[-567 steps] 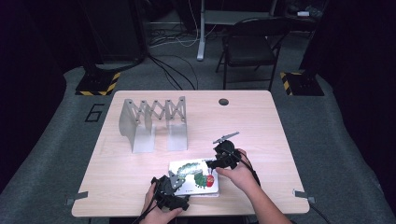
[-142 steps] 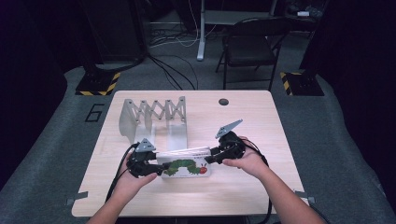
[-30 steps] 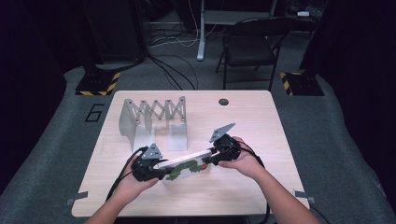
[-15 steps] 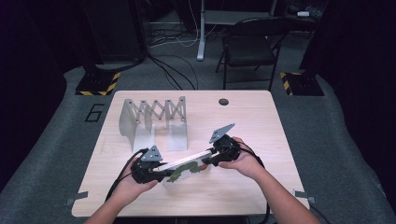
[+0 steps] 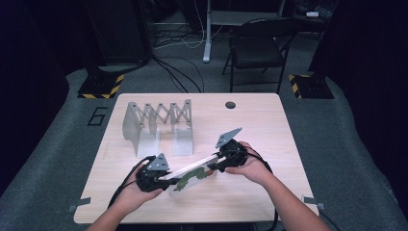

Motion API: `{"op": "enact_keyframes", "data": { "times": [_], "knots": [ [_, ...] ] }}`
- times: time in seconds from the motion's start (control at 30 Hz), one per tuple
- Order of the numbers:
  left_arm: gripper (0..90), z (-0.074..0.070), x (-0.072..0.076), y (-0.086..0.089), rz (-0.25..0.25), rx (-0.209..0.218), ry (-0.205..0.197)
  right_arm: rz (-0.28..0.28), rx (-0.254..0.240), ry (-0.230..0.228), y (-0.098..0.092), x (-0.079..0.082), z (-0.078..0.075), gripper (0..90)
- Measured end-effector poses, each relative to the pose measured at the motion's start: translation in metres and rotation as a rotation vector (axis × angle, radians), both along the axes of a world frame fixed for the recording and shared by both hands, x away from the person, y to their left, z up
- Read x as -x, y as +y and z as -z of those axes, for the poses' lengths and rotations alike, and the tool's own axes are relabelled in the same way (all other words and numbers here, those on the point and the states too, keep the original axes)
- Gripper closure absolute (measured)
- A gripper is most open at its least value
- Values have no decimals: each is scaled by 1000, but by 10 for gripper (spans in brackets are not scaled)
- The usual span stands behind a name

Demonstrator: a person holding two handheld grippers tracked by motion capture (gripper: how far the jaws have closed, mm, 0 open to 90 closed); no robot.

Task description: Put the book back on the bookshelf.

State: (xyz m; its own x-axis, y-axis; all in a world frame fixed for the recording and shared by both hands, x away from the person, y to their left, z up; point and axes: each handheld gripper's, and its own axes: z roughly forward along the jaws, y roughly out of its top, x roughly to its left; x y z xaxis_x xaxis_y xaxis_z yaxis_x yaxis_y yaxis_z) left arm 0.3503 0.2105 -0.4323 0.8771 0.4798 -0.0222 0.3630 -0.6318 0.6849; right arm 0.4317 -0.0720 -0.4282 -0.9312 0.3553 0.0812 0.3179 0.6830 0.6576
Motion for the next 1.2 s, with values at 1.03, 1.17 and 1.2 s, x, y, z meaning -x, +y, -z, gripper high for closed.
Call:
{"op": "enact_keyframes", "data": {
  "times": [1.03,1.17,1.2],
  "knots": [
    [752,-8,6,-8,-36,-20,-41,30,29,12,1,-3,0,500],
    [752,-10,6,-9,-45,-19,-38,58,13,25,0,-4,-1,507],
    [752,-11,6,-9,-45,-22,-42,66,12,33,0,-3,-1,510]
  ]
}}
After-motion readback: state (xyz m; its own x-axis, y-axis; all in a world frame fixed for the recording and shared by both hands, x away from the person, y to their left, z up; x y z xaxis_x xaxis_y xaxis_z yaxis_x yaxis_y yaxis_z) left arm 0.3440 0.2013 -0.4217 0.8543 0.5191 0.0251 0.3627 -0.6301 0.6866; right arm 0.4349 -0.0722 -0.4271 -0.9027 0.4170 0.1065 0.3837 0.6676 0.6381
